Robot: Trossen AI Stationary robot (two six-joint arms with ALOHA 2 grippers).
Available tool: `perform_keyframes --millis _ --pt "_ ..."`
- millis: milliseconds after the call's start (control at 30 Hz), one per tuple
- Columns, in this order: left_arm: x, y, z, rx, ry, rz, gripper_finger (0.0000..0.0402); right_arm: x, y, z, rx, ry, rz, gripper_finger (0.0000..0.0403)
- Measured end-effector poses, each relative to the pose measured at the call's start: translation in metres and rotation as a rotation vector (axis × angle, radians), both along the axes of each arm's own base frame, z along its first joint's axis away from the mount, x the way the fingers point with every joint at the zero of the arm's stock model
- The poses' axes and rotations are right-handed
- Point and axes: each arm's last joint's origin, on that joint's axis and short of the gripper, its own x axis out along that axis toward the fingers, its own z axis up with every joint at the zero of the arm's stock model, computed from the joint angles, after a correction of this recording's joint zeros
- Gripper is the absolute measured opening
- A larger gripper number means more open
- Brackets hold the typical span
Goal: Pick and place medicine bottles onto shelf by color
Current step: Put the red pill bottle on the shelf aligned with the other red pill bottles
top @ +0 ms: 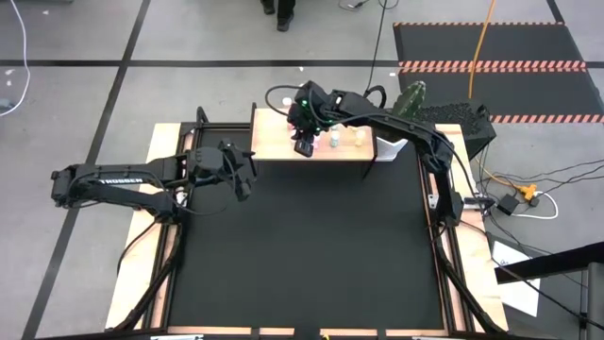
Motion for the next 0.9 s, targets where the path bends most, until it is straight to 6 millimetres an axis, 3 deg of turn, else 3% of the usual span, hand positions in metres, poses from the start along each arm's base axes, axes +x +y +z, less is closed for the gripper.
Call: perform_keyframes --millis 133,433,900 --pt "0.000 0.000 0.000 0.002 0.001 -0.001 0.0376 0.000 0.000 0.001 -0.018 -0.004 0.017 0.0114" --pt "0.000 0.000 0.000 -0.001 0.000 -0.002 0.0376 0.001 -0.001 -0.018 -0.026 0.014 0.038 0.0114" --pt "0.000 0.000 0.000 -0.010 -0.005 0.003 0.0376 0.001 -0.001 -0.018 -0.018 0.002 0.036 0.0114"
